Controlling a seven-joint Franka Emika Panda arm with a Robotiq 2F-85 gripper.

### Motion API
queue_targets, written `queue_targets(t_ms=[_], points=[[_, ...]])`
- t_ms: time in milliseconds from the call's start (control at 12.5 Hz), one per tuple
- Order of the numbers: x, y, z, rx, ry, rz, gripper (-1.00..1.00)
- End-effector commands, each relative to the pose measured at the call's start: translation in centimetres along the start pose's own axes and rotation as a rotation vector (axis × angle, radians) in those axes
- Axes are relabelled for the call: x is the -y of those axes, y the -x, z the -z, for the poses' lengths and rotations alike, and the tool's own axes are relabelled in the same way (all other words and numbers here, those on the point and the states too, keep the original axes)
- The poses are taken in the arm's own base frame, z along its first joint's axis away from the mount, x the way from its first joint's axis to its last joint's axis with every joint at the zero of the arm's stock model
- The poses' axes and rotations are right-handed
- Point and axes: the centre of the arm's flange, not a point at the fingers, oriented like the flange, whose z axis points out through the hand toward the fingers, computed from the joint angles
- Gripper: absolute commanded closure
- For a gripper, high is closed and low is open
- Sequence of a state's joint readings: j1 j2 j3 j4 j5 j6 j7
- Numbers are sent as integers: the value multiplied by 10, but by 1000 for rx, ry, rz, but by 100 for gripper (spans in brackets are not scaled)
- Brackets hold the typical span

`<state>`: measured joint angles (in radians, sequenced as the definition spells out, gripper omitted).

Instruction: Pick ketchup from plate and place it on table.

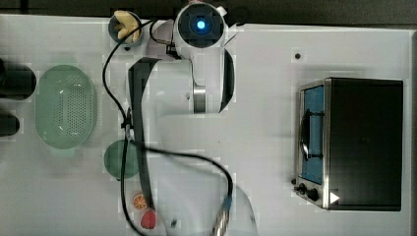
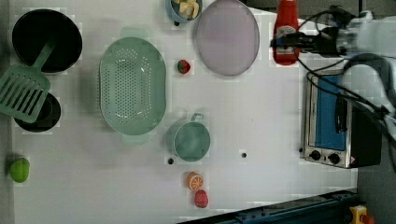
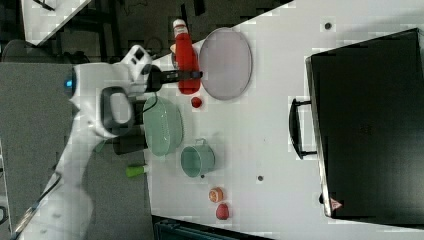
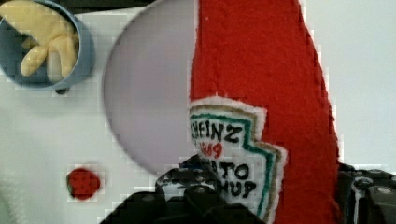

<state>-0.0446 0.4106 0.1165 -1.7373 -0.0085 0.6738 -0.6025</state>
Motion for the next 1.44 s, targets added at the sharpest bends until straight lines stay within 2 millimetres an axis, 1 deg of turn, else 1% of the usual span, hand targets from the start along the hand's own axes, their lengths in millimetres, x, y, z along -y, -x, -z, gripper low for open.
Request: queue_targets(t_ms=[80, 240, 320, 480, 640, 800, 880, 1120, 1280, 1360, 1440], points=[[-23, 5, 59, -2, 18, -158, -27], [-35, 22, 81, 18, 35, -220, -27], [-43, 36, 86, 40, 47, -238, -26], [-60, 66, 83, 70, 65, -264, -27], [-75, 99, 70, 112, 80, -286, -26], [-87, 127, 48, 147, 90, -302, -27], [-90, 137, 34, 153, 90, -308, -27], [-95, 159, -22, 118, 80, -310, -27], [-95, 169, -58, 94, 72, -307, -27], [-94, 169, -72, 82, 68, -303, -32], [-92, 169, -84, 71, 63, -298, -51]])
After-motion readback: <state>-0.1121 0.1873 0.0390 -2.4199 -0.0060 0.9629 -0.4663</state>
